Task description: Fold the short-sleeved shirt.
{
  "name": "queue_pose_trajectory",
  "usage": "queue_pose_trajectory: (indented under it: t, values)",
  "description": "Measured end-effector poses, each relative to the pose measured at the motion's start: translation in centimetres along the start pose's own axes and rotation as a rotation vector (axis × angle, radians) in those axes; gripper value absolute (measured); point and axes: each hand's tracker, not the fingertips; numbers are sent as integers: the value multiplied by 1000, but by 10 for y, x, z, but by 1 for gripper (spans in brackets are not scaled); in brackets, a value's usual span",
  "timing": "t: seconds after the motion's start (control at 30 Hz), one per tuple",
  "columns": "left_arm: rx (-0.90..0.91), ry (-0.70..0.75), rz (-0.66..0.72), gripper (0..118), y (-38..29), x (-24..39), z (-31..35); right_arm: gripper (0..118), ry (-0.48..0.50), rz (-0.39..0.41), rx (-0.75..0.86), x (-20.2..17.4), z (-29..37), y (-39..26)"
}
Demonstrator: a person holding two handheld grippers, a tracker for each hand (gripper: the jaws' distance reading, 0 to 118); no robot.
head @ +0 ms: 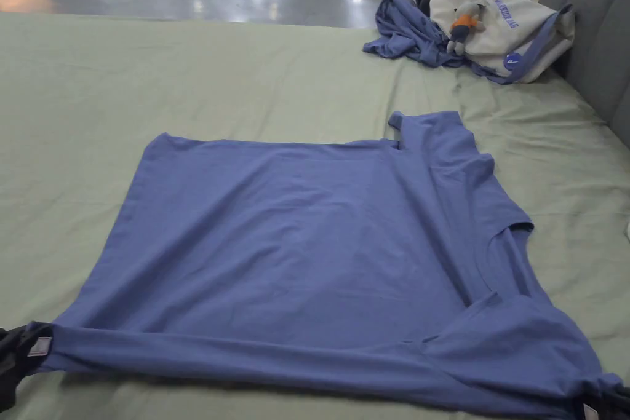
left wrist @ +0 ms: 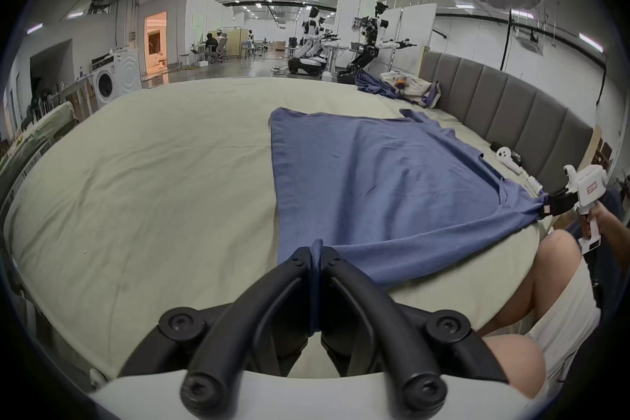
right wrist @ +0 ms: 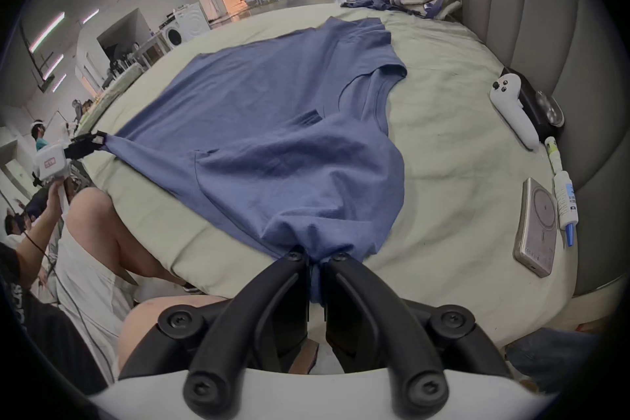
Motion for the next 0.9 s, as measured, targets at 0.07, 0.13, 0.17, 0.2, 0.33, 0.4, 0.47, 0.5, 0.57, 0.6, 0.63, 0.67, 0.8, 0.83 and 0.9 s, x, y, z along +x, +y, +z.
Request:
queue_pose_trajectory:
  t: [0.07, 0.13, 0.17, 0.2, 0.33, 0.4, 0.47, 0.5, 0.57, 0.6, 0.63, 0.67, 0.8, 0.83, 0.9]
  values:
    - [28, 17, -34, 16, 0, 2, 1, 18, -37, -5, -5, -1, -1, -1]
    - [28, 21, -21, 64, 6, 0, 2, 64, -60, 10, 54, -5, 7, 0]
    - [48, 43, -9, 85, 9, -2, 5, 80, -97, 27, 107, -10, 16, 4]
    - [84, 60, -12, 88, 16, 0, 11, 81, -122, 62, 192, -14, 30, 10]
    - [266, 118, -110, 88, 41, 23, 59, 85, -230, 134, 647, -53, 107, 25]
    - [371, 113, -100, 88, 36, 41, 93, 92, -239, 92, 823, -75, 136, 9]
    - [458, 150, -85, 88, 16, 59, 120, 91, -295, 22, 929, -90, 148, -17]
    - [503, 200, -74, 83, 2, 70, 128, 82, -345, -25, 946, -100, 149, -29]
    - [511, 218, -60, 26, -18, 79, 142, 6, -276, -56, 924, -106, 140, -50]
    - [508, 162, -50, 0, -25, 80, 143, 2, -257, -66, 916, -106, 134, -56]
    - [513, 178, -38, 0, -34, 84, 144, 2, -262, -70, 940, -108, 131, -67]
    - [444, 179, -79, 0, -36, 84, 141, 2, -241, -26, 893, -109, 128, -65]
    - [360, 217, -133, 0, -53, 65, 119, 2, -246, 39, 831, -108, 117, -62]
    - [349, 205, -124, 0, -45, 59, 115, 2, -237, 39, 812, -107, 115, -61]
    - [311, 169, -96, 0, -44, 39, 98, 2, -216, 36, 795, -105, 111, -58]
